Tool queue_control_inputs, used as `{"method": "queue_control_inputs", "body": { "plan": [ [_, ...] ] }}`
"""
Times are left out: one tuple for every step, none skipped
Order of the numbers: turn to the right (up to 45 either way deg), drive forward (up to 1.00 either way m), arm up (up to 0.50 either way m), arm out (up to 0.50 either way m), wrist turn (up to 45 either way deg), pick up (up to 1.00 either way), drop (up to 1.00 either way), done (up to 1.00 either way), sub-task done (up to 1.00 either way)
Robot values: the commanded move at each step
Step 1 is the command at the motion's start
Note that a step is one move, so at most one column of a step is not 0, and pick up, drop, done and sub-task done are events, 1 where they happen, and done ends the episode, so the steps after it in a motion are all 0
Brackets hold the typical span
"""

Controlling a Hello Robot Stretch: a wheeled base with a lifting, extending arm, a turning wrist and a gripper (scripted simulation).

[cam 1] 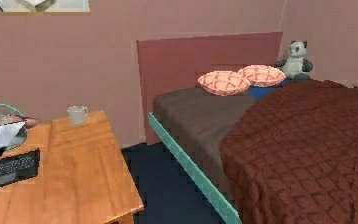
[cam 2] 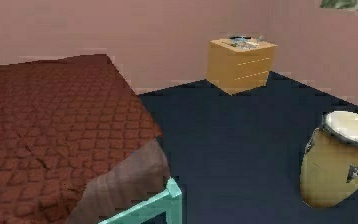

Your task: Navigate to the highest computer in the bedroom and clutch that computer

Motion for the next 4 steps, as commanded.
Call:
{"method": "queue_control_inputs", "body": {
  "plan": [
    [-45.0, 0.0, 0.0, 0.0, 0.0, 0.0, 0.0, 0.0, 0.0],
    [-45.0, 0.0, 0.0, 0.0, 0.0, 0.0, 0.0, 0.0, 0.0],
    [-45.0, 0.0, 0.0, 0.0, 0.0, 0.0, 0.0, 0.0, 0.0],
    [36.0, 0.0, 0.0, 0.0, 0.0, 0.0, 0.0, 0.0, 0.0]
  ]
}}
